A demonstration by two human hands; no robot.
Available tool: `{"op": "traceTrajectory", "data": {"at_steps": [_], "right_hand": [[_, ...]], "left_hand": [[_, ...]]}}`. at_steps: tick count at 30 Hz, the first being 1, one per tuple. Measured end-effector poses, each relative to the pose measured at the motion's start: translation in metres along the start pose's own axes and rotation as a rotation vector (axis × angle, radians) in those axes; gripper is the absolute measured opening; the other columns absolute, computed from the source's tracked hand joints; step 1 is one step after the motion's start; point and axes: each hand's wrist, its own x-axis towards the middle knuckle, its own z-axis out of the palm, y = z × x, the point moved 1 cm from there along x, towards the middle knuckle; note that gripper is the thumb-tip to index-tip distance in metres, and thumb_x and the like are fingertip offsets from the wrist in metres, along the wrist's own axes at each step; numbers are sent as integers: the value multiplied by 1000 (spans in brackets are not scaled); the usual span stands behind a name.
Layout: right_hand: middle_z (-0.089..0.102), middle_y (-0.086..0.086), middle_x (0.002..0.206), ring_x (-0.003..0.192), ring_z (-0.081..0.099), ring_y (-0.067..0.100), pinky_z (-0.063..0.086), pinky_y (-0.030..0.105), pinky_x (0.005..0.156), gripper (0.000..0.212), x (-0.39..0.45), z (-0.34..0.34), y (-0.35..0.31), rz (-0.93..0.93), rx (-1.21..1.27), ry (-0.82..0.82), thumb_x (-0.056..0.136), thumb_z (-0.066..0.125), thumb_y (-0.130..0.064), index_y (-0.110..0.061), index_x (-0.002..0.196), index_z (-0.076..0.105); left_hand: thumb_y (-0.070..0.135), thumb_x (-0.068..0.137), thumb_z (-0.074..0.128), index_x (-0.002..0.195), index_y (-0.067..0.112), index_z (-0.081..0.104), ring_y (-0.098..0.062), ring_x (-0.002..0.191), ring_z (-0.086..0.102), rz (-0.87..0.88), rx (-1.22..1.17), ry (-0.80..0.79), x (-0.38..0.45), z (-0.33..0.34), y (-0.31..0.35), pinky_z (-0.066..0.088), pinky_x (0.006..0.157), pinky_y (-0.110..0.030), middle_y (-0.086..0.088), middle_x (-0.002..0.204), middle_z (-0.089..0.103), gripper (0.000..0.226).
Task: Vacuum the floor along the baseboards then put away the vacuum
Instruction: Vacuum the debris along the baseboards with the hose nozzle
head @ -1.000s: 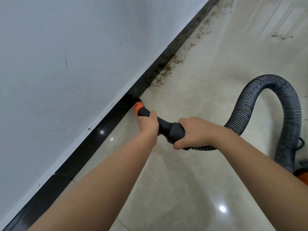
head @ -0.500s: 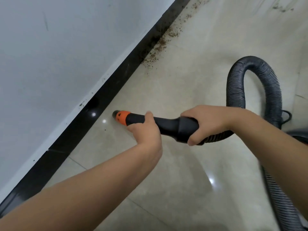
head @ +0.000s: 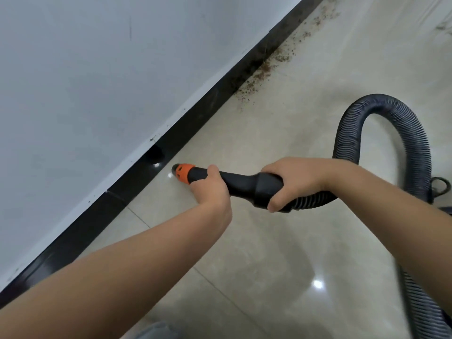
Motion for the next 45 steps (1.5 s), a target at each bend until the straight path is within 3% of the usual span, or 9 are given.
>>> {"op": "traceTrajectory", "data": {"at_steps": [3,9,17,22,29,35,41,45], "right_hand": [[64,-8,74,64,63,9,52,27,63,26,-4,-3,4,32,-57,51,70,74,-32,-23,86,56],[66,-6,74,66,63,8,49,23,60,26,-16,-16,13,142,-62,130,70,73,-32,-23,86,54],[65,-7,71,64,64,12,52,29,58,35,3,4,15,302,32,287,69,73,-37,-24,86,45],[67,-6,74,68,65,10,53,30,68,38,12,-3,12,406,123,348,67,73,-39,-21,92,49],[67,-2,78,66,59,7,46,19,61,30,23,-49,-6,497,157,304,71,71,-27,-10,93,60],[65,3,86,84,62,20,50,33,77,35,53,-76,-6,510,163,336,69,71,-33,-11,94,61],[62,-1,77,70,58,14,47,27,67,27,58,-87,0,469,94,295,72,71,-32,-13,86,59],[61,-2,83,73,56,13,45,25,65,31,53,-92,4,448,52,268,73,71,-33,-14,91,55]], "left_hand": [[29,91,48,130,9,38,-28,103,57,-5,27,-69,1,12,3,44,99,-43,-12,121,55,45],[31,91,46,136,11,32,-31,113,53,-7,104,-176,-2,44,9,42,101,-45,-13,127,52,51],[31,94,46,140,11,28,-33,117,50,35,355,-252,25,67,26,43,100,-45,-15,132,49,54],[28,94,46,142,9,18,-35,118,48,29,508,-378,33,87,46,42,100,-45,-17,135,44,58],[25,94,48,140,9,17,-37,118,49,-36,451,-425,34,115,78,42,100,-46,-18,136,43,57],[19,92,47,138,10,17,-39,113,51,53,474,-454,44,131,96,46,96,-48,-20,131,45,56],[18,95,44,137,10,18,-37,110,52,88,495,-415,48,142,96,47,94,-48,-19,129,47,50],[18,94,43,141,10,15,-38,110,53,93,482,-375,43,145,93,47,95,-48,-19,128,49,55]]}}
